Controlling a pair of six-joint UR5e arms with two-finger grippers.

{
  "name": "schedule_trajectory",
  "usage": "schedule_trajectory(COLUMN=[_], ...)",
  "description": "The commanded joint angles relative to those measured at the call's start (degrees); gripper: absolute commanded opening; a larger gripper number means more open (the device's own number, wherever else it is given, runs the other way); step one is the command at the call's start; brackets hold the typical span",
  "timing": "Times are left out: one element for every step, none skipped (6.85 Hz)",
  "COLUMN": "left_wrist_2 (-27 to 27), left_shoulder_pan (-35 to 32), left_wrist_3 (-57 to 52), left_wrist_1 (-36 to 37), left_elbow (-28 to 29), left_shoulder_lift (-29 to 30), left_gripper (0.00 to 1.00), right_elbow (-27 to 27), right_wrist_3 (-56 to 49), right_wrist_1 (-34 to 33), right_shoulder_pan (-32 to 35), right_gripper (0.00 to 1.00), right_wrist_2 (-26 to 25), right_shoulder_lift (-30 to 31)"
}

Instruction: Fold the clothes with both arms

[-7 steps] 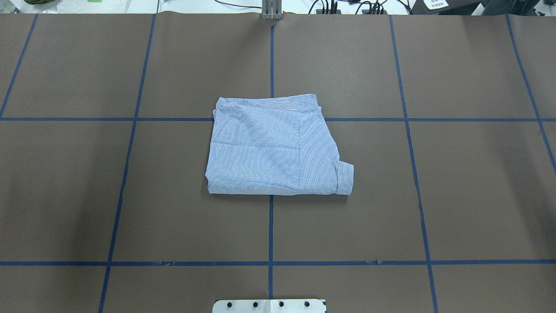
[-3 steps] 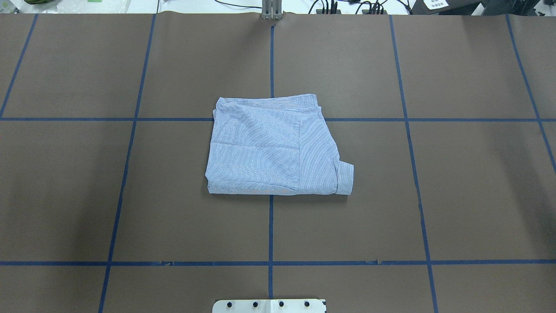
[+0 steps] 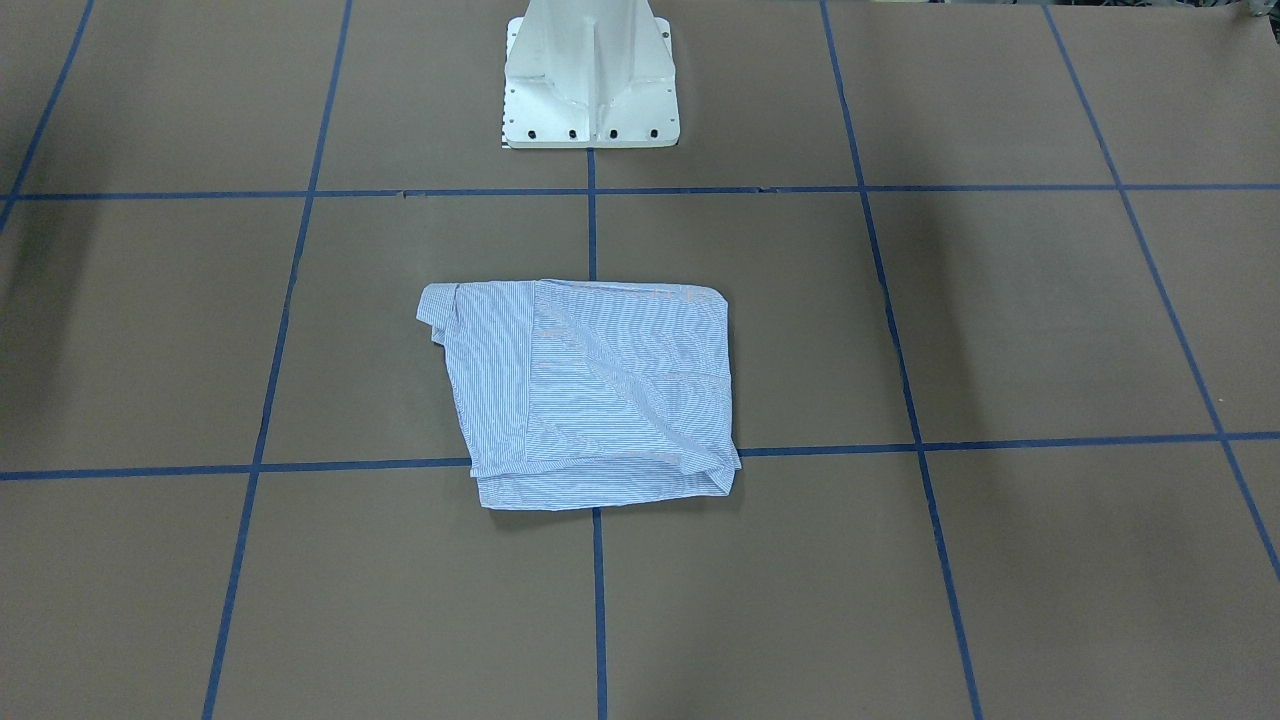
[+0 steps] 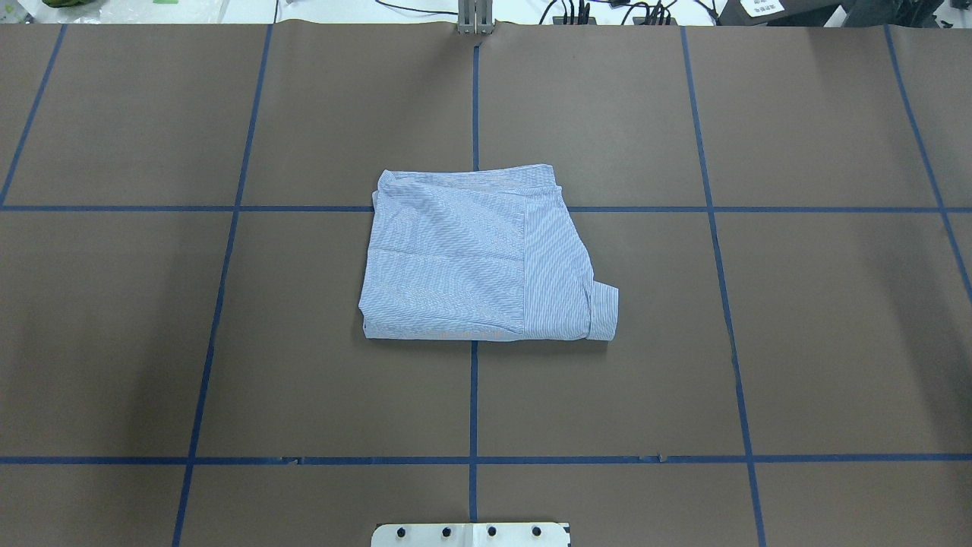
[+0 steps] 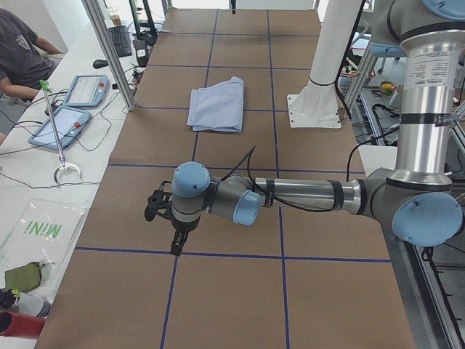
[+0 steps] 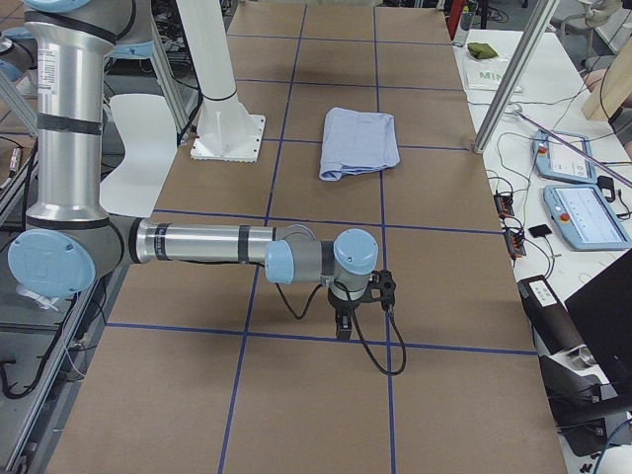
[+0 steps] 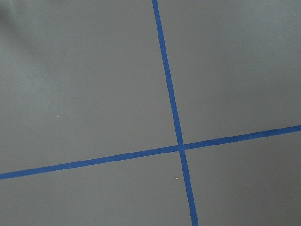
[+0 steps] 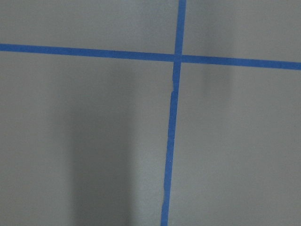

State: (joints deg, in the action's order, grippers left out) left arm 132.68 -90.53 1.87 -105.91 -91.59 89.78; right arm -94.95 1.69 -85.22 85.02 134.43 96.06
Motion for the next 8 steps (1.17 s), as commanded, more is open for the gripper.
schedule_trajectory(left_wrist_2=[2.23,2.32,2.32,2.32,2.23,1.80,1.88,1.97], left_shoulder_pan=[0.00,0.00,0.00,-0.08,0.00,-0.08,-0.17,-0.17], left_wrist_3=[-0.02,-0.02,-0.02,-0.02,-0.11,0.06,0.15,0.07], left_wrist_1=[-0.08,-0.08,-0.17,-0.17,0.00,0.79,2.19,3.68], left_elbow=[0.18,-0.25,0.27,0.01,0.18,-0.08,-0.26,-0.52], left_shoulder_lift=[-0.13,-0.31,-0.31,-0.31,-0.31,-0.31,-0.48,-1.01], left_gripper=[1.00,1.00,1.00,1.00,1.00,1.00,1.00,1.00], right_elbow=[0.64,0.55,0.55,0.73,0.73,0.73,0.73,0.82], right_wrist_3=[0.42,0.50,0.77,0.77,0.77,0.77,0.77,0.77], right_wrist_1=[1.72,1.64,1.72,1.72,1.72,1.72,1.72,1.72], right_shoulder_pan=[-0.03,-0.03,-0.03,-0.12,-0.12,-0.12,-0.20,-0.38], right_gripper=[1.00,1.00,1.00,1.00,1.00,1.00,1.00,1.00], right_wrist_2=[-0.22,-0.05,-0.05,-0.05,0.04,0.04,0.04,0.04], right_shoulder_lift=[0.09,-0.08,-0.17,-0.44,-0.44,-0.44,-0.53,-0.87])
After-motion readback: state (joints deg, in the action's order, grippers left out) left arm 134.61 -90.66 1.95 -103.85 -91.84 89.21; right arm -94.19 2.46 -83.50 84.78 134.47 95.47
